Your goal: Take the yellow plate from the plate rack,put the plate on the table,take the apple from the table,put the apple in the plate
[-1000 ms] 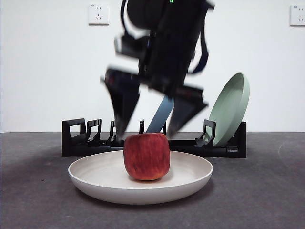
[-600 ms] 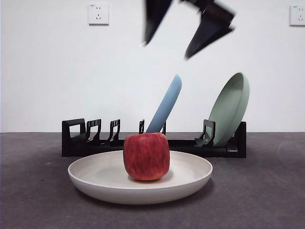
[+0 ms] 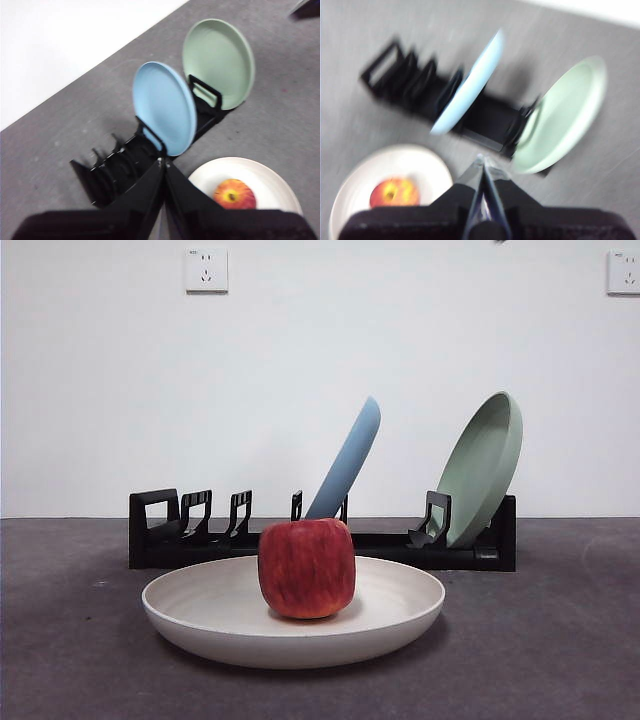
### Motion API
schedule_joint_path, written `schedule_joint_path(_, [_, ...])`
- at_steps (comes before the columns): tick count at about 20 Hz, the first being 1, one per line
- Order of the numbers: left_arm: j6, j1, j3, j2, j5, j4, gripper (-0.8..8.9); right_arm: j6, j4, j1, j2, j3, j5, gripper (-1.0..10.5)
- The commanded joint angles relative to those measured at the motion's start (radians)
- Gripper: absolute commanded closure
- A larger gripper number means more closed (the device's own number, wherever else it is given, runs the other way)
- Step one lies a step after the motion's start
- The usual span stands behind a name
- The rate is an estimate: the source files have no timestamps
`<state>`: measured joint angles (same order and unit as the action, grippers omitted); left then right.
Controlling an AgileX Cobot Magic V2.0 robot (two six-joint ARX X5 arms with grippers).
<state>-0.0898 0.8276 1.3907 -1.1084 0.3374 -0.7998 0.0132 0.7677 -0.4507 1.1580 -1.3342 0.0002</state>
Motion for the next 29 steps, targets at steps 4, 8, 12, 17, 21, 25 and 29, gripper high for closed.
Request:
schedule_joint_path(4, [-0.011,-0.192,-0.209,0.119,-0.132,0.172,8.22,-0.013,-0.165,0.056,-0.182,0.251,-0.054,9.6])
schedule_joint_path(8, [0.023,-0.304,-0.488,0.272,-0.182,0.344,8.23,-0.058,-0.296,0.057,-0.319,0.500,-0.054,9.6])
schedule_joint_path(12, [0.098,-0.370,-0.752,0.470,-0.190,0.435,8.23,-0.098,-0.358,0.057,-0.471,0.719,-0.053,9.6])
schedule_joint_path(17, [0.101,-0.371,-0.833,0.624,-0.190,0.406,8.22,-0.113,-0.347,0.057,-0.525,0.778,0.101,9.6])
schedule_joint_path(21, [0.102,-0.371,-0.832,0.614,-0.182,0.374,8.16,-0.112,-0.345,0.057,-0.525,0.777,0.108,9.5])
schedule_joint_path(25, [0.102,-0.371,-0.832,0.593,-0.184,0.372,8.16,-0.112,-0.340,0.057,-0.525,0.777,0.111,9.5])
schedule_joint_path(29, [0.102,-0.371,-0.832,0.581,-0.184,0.370,8.16,-0.112,-0.340,0.057,-0.524,0.777,0.111,9.5])
